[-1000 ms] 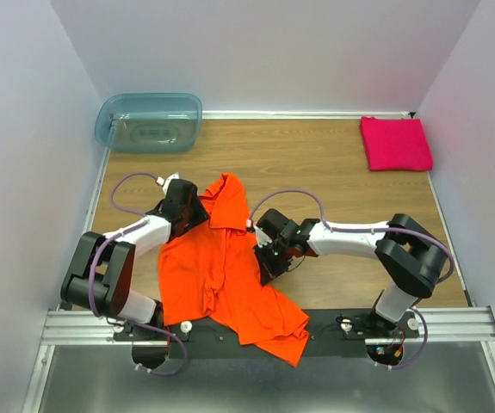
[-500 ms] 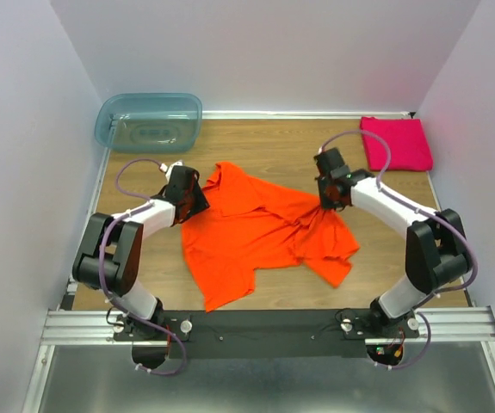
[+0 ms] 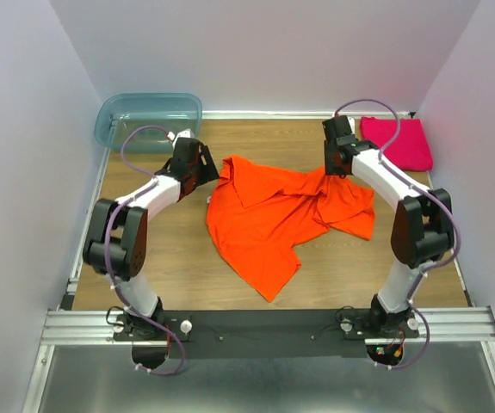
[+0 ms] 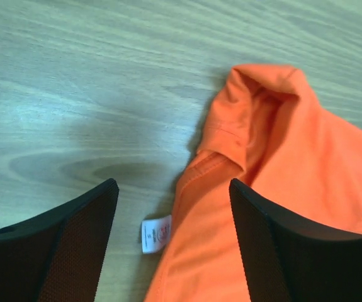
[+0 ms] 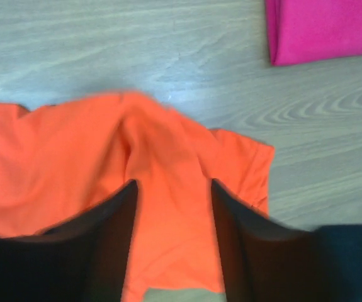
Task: Fold and stack the t-shirts
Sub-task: Flatten the tshirt out
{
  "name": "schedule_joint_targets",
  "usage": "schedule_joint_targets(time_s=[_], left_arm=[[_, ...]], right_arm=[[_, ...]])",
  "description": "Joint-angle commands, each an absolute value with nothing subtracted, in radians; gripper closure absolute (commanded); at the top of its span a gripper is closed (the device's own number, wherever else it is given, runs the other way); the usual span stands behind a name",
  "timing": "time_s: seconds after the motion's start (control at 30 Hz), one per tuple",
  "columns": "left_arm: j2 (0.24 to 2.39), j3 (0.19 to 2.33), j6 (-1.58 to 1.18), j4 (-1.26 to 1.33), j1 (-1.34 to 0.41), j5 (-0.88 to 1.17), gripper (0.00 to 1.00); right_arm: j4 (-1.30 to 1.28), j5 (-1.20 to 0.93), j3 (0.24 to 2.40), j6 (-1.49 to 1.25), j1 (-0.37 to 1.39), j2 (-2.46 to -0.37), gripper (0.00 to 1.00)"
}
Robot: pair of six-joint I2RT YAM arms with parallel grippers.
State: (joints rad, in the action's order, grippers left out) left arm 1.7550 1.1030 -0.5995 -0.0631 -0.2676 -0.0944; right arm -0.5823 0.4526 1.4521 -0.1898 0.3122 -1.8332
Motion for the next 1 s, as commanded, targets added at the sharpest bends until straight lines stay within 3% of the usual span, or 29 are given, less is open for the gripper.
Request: schedule_joint_targets(time_s=[0.0,0.07,0.2,0.43,0.53,0.57,0.77,0.97], left_arm=[[1.570,1.020,-0.600,-0.171,-0.282,-0.127,0.17],[1.461,0.935,-0.629,-0.246,-0.302,-0.165,0.18],[1.315,0.800,-0.695,-0.345,-0.415,-0.212,0.24],[1.249,0.650,-0.844,-0.350,-0.531,-0.221,0.43],[1.281,0.653,-0.847,-0.348,-0.548,-0.219,0.48],[1.307,0.658,-0.850,-0.348,-0.554,-0.218,0.55],[1.429,0.692,-0.857,-0.328,-0.615,-0.241,0.64],[1.540,0.765,-0.847,-0.365,-0.606,-0.363,0.76]], right_arm=[[-0.603,0.416,1.359,-0.251,0.313,-1.698,0.34],[-0.601,0.373,1.267,-0.288,0.311,-1.596,0.21],[-0.603,0.318,1.146,-0.319,0.310,-1.433,0.12],[-0.607,0.247,0.961,-0.408,0.307,-1.237,0.11],[-0.607,0.241,0.933,-0.416,0.302,-1.223,0.11],[-0.607,0.238,0.928,-0.416,0.301,-1.213,0.11],[-0.607,0.238,0.901,-0.414,0.295,-1.204,0.11],[-0.604,0.221,0.865,-0.434,0.282,-1.238,0.14]])
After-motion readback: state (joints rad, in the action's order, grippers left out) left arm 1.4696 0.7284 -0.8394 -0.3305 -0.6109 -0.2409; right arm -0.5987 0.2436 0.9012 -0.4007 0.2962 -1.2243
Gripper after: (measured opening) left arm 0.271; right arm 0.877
